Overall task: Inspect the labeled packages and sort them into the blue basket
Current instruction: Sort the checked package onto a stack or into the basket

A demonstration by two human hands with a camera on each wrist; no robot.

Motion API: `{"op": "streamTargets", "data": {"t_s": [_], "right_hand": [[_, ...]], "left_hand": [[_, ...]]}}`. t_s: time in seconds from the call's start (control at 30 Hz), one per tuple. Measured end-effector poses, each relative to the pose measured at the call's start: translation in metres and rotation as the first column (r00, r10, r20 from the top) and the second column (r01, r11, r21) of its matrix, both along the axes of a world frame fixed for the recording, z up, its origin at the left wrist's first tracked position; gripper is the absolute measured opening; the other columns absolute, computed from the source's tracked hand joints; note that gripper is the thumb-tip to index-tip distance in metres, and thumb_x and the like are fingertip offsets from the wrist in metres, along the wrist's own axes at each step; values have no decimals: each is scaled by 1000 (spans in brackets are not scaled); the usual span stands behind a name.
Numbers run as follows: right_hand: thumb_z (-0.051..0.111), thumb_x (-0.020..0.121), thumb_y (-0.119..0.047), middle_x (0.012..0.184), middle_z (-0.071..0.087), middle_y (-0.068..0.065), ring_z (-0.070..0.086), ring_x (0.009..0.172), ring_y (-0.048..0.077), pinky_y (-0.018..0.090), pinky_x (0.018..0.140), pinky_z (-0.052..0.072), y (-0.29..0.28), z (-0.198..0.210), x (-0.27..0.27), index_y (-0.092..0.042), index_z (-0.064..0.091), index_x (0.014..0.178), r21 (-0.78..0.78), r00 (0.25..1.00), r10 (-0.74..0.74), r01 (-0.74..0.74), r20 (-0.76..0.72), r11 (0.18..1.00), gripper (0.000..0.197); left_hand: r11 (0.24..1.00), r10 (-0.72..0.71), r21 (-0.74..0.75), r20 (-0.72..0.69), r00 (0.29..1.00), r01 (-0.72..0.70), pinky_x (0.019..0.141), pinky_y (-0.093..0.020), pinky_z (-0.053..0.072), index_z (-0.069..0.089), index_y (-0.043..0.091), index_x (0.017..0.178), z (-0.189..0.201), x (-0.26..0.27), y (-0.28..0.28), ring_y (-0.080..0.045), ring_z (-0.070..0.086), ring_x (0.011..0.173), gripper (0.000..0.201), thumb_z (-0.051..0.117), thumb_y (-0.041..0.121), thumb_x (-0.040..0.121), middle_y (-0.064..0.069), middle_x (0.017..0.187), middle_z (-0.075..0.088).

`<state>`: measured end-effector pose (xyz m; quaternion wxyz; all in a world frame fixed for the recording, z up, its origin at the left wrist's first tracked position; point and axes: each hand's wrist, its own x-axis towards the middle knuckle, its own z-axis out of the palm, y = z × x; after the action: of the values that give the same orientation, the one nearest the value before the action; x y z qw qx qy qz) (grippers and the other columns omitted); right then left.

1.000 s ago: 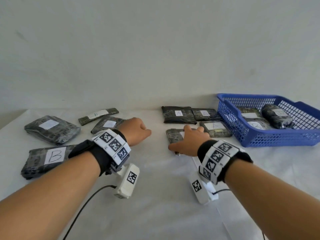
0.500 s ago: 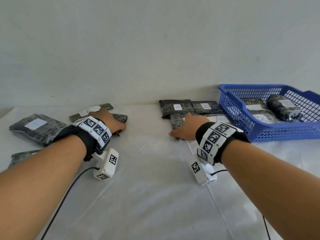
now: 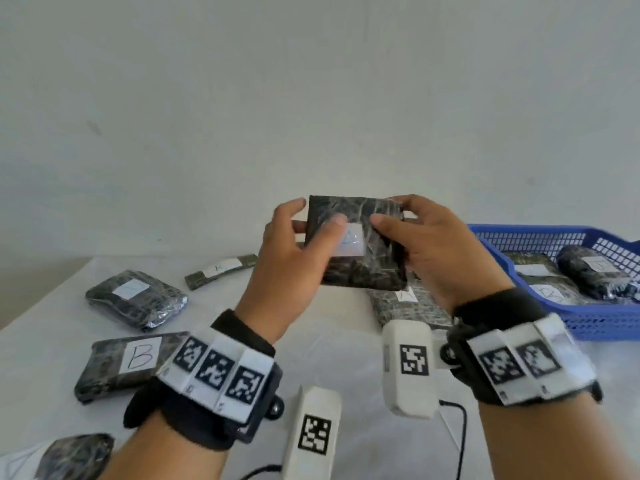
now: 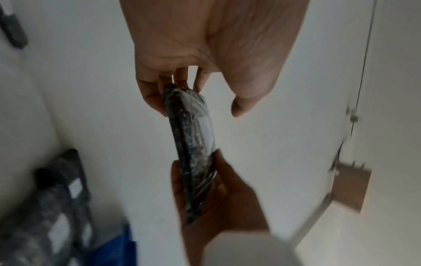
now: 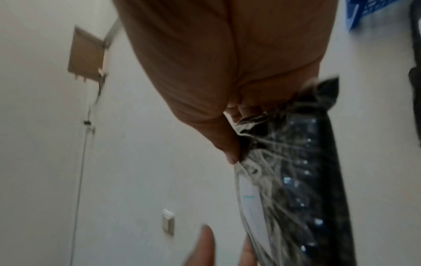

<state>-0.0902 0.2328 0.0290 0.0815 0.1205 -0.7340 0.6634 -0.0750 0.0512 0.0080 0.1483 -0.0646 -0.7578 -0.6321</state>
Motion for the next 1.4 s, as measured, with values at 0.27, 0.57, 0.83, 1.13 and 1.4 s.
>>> {"op": "streamTargets", "data": {"t_s": [0.27,0.57,0.83,1.13,1.4], "right_hand": [[63,95,-39,107,63,39,57,81,33,63,71,50,-22,-8,8,-41,63,103,-50,998,-4,1,-56,999,8],[59,92,-57,104,72,24,71,95,45,66,81,59,-33,-1,24,-7,62,107,-36,982,-107,102,-156,994,52],[68,99,-44,100,71,23,74,92,39,61,72,60,-46,1,35,-4,56,102,-13,971,-111,111,-214,994,41],[68,88,-53,101,68,28,72,93,45,64,73,59,-53,5,41,-6,53,95,-109,954,-156,131,-257,985,50],[49,108,-39,71,40,-5,44,69,13,32,65,41,-46,11,40,-22,36,76,-127,969,-153,130,-194,983,39]], "left_hand": [[952,-178,264,57,982,157,91,-51,60,66,12,116,14,-1,-22,-15,74,90,17,54,17,105,-2,97,77],[914,-240,329,-31,970,236,101,-51,56,67,8,125,17,19,-4,-23,75,108,36,44,31,110,-9,116,77],[953,-146,254,-87,985,164,92,-54,61,63,7,119,16,23,0,-26,77,97,38,52,40,106,-18,112,74],[968,-135,181,-196,971,171,85,-53,62,59,7,106,23,33,1,-30,76,93,39,47,44,108,-20,101,71],[948,-172,249,-127,977,199,111,-57,45,63,17,133,22,21,-6,-25,63,128,67,44,67,92,-7,133,68]]}}
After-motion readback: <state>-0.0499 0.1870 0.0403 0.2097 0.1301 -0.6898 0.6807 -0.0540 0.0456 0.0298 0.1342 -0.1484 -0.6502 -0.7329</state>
